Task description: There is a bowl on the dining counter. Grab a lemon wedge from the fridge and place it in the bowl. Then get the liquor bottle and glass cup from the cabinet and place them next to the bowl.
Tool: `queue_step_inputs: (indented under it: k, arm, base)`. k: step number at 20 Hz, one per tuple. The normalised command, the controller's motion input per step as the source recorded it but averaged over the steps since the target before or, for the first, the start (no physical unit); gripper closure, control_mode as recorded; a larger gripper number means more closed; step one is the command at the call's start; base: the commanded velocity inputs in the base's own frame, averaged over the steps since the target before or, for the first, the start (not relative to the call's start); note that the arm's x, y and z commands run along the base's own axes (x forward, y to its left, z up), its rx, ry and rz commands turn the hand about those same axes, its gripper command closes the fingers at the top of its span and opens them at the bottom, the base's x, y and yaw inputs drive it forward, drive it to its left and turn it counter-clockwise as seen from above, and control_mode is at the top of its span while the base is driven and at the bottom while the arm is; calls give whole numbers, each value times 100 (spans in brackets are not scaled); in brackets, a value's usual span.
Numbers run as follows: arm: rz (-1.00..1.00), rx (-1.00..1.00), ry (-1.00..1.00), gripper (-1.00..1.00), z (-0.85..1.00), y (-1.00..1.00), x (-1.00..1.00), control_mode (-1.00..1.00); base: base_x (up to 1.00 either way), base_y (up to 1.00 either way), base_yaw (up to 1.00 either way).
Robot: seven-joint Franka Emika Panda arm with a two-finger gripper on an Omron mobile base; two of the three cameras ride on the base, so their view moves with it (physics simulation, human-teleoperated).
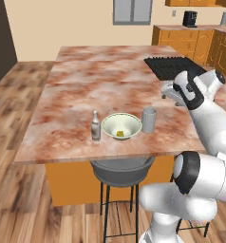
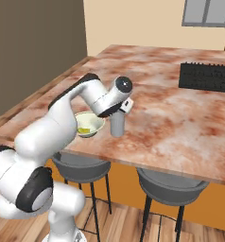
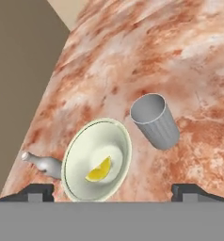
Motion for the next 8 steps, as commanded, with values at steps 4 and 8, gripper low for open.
queue_step_inputs:
  k: [4,8]
  arm:
    - [0,-20,-17,-100,37,56,-100,-100]
    - [0,-22,-9,-100,57,50,-100,-100]
  base:
    - [0,0,0]
    - [0,0,0]
